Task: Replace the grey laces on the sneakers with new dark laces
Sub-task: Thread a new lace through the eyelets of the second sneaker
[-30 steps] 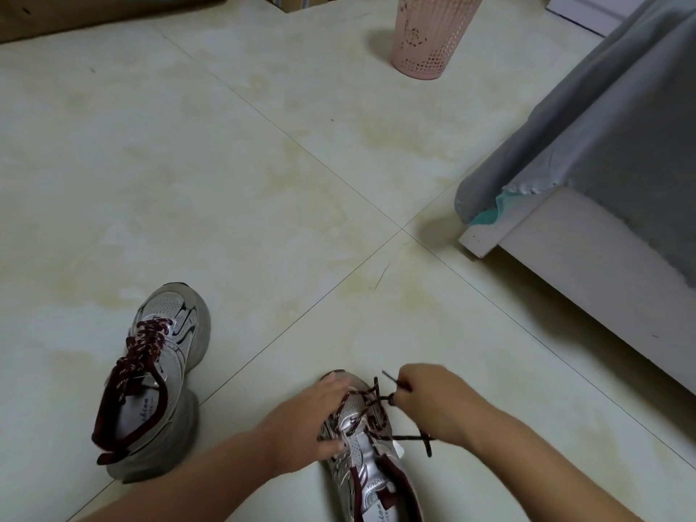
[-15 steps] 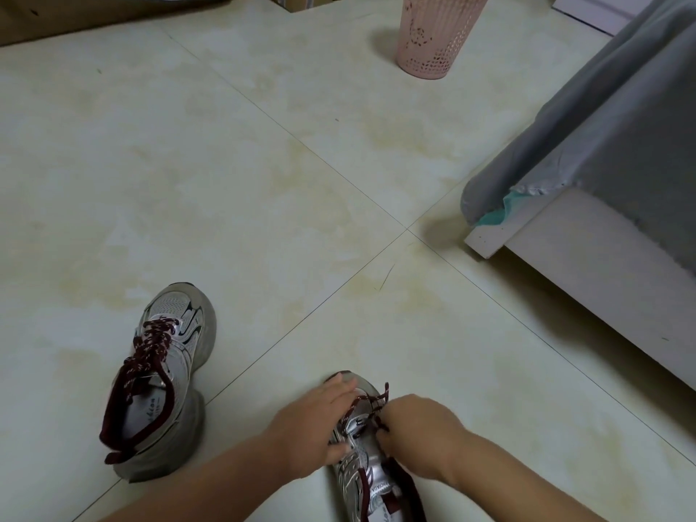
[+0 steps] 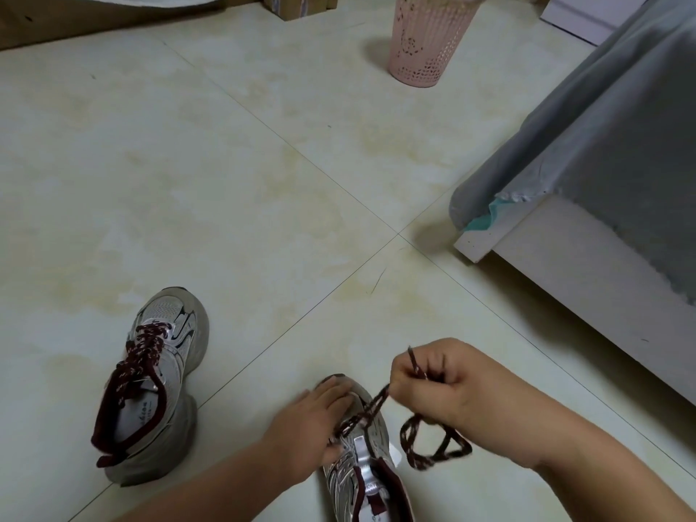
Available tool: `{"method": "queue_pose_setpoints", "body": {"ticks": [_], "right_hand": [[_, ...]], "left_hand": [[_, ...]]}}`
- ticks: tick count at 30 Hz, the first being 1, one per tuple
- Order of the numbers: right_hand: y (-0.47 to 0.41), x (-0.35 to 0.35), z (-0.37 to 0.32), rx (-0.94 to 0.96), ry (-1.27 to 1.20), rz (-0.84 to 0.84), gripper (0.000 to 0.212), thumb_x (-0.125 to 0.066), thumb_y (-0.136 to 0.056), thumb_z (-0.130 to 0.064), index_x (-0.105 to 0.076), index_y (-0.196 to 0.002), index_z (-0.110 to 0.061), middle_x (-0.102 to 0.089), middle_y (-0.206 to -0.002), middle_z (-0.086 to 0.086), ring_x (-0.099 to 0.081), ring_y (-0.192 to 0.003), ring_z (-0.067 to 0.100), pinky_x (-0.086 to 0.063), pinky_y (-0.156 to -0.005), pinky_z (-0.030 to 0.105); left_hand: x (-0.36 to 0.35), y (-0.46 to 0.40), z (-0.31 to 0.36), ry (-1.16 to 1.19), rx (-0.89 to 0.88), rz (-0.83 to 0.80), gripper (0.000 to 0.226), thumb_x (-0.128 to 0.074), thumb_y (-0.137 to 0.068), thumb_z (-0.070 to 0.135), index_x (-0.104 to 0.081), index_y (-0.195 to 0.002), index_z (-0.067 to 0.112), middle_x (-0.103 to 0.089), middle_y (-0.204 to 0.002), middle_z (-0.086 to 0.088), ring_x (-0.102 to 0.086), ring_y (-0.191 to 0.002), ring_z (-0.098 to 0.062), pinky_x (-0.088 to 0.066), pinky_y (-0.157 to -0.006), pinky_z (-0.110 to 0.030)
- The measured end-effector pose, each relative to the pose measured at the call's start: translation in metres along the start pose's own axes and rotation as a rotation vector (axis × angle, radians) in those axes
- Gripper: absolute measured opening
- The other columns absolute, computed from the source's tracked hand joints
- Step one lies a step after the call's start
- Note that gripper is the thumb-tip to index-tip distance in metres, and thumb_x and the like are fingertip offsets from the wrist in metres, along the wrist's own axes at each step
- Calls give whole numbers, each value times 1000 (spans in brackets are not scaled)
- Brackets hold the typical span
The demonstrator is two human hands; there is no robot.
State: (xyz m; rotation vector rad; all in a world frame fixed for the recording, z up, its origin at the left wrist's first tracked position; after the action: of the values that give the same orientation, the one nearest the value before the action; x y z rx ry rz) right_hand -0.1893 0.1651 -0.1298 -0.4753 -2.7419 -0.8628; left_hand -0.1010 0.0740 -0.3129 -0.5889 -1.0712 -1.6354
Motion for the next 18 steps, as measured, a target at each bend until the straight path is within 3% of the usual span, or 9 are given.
{"method": "queue_pose_setpoints", "body": {"ticks": [2, 4, 7, 8, 10, 14, 18], "right_hand": [[-6, 6, 3, -39, 33, 78, 36, -53, -90, -14, -46, -54, -17, -34, -52, -1, -30, -50, 12, -28, -48, 19], [-12, 14, 1, -67, 130, 132, 30, -56, -89, -23, -54, -61, -12, -38, -58, 5, -33, -55, 15, -29, -50, 21], [-15, 26, -14, -30, 134, 220, 22, -58, -88, -27, -63, -80, -7, -42, -63, 2, -35, -57, 11, -31, -53, 21], [-14, 30, -22, -11, 85, 248, 15, -58, -88, -25, -64, -88, -12, -43, -64, -1, -36, -57, 10, -32, -55, 20], [-11, 38, -36, 24, -47, 268, 14, -55, -90, -16, -62, -101, -21, -43, -63, -6, -36, -57, 9, -32, -58, 20], [4, 59, -65, 172, -323, 349, 26, -40, -96, -2, -64, -91, -10, -50, -56, -4, -37, -50, 8, -33, -50, 17], [21, 76, -97, 324, -549, 456, 26, -38, -97, -4, -61, -87, -4, -65, -63, 6, -50, -45, 10, -44, -47, 18]], "left_hand": [[-3, -2, 5, 69, -57, -22, 69, -54, -79, 33, -29, -143, 24, -16, -153, 11, -11, -142, -7, -23, -113, -27], [6, -7, 14, 231, -37, -22, 66, -49, -72, 35, -40, -137, 24, -35, -144, 7, -26, -136, -9, -30, -109, -30], [38, -7, 37, 642, 44, -111, 29, -56, -77, 40, -66, -90, 16, -62, -94, 6, -58, -91, -6, -46, -86, -23], [52, -9, 43, 719, 56, -123, 18, -57, -84, 29, -65, -77, 14, -63, -82, 6, -60, -78, -4, -47, -75, -16], [83, -9, 52, 846, 66, -102, 27, -49, -91, 7, -55, -67, 18, -61, -70, 7, -57, -58, 6, -41, -58, -6], [144, 4, 66, 978, 8, 38, 32, -39, -94, 2, -53, -69, 17, -61, -53, 5, -61, -60, -9, -47, -76, -25], [187, 21, 84, 1005, -97, 153, 29, -44, -95, 12, -56, -69, 20, -55, -46, 9, -55, -57, -11, -43, -75, -23]]}}
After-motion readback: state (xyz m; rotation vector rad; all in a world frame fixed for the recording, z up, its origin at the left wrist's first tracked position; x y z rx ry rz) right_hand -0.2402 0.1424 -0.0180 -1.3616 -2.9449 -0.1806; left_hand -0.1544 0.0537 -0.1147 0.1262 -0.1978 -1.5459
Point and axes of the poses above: each hand's wrist, its own y-axis away from the middle knuckle, its own x-axis out of the back of the hand, z = x × y, the point moved 4 cm from there along -y, towards the middle knuckle
